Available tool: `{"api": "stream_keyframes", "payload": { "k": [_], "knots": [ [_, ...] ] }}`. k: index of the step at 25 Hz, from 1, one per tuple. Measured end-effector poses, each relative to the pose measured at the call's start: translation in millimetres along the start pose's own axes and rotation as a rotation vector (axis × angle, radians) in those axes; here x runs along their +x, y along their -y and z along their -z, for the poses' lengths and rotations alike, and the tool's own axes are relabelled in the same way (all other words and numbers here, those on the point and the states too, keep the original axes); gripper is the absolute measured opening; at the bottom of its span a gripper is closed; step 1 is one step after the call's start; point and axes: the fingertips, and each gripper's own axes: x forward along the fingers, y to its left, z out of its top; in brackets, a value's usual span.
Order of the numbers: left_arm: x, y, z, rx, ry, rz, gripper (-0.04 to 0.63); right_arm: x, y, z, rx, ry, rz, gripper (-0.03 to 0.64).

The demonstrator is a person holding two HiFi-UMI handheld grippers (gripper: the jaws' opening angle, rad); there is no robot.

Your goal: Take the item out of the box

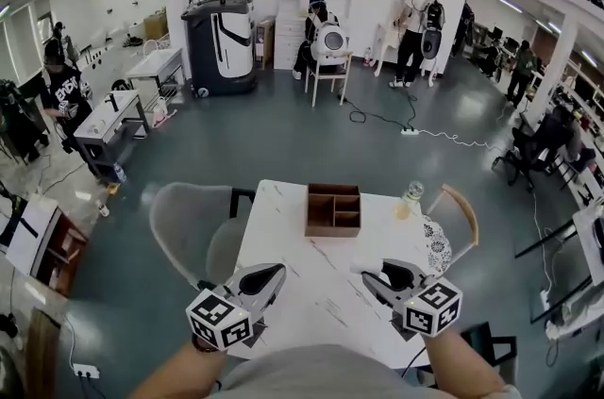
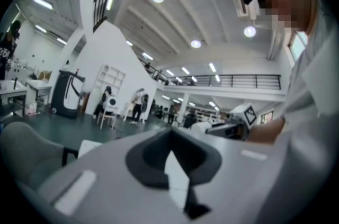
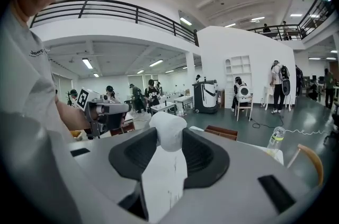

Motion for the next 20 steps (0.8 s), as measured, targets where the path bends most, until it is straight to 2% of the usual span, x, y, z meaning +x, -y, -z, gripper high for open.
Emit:
{"api": "stream_keyframes", "payload": {
  "k": [7, 20],
  "knots": [
    [5, 4, -9, 0.015, 0.02, -0.014, 0.002, -8, 12, -5, 0.023, 0.029, -0.008, 0.152],
    [4, 6, -15, 0.033, 0.025, -0.016, 0.002, -13, 17, -7, -0.013, 0.039, 0.022, 0.152]
  ]
}}
